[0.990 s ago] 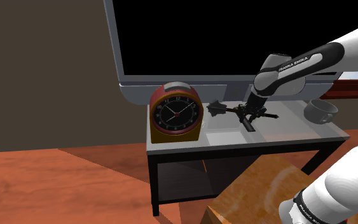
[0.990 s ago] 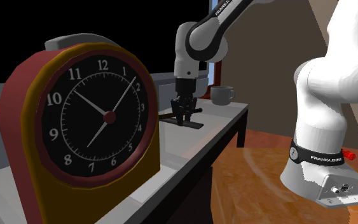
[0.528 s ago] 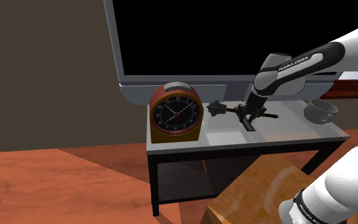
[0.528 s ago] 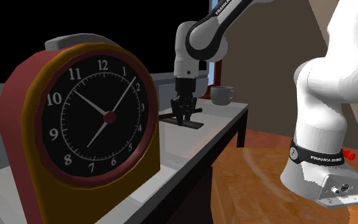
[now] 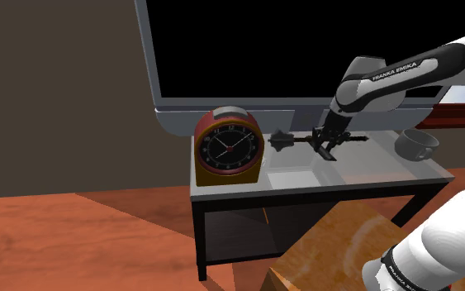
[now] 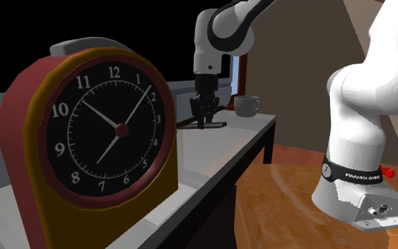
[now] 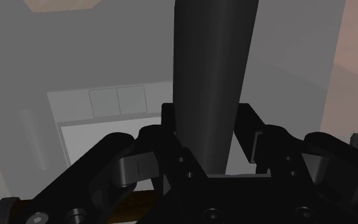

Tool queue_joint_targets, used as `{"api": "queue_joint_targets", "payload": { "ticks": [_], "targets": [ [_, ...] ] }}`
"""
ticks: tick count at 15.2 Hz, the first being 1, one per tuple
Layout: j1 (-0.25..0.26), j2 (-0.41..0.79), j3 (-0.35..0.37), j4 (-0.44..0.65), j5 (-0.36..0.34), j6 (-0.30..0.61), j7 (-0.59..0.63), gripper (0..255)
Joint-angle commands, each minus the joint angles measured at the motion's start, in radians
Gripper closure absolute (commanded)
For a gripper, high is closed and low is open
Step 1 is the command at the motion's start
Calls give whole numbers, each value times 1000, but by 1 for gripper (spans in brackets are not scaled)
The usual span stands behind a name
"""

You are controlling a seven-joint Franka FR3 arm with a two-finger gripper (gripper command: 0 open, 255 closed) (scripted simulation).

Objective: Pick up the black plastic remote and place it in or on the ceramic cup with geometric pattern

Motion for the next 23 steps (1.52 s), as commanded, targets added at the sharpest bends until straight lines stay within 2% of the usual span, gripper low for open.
{"api": "queue_joint_targets", "payload": {
  "ticks": [1,23],
  "targets": [
    [-2,-19,3,14,-5,-33,6,255],
    [-9,-148,29,215,-24,-360,43,255]
  ]
}}
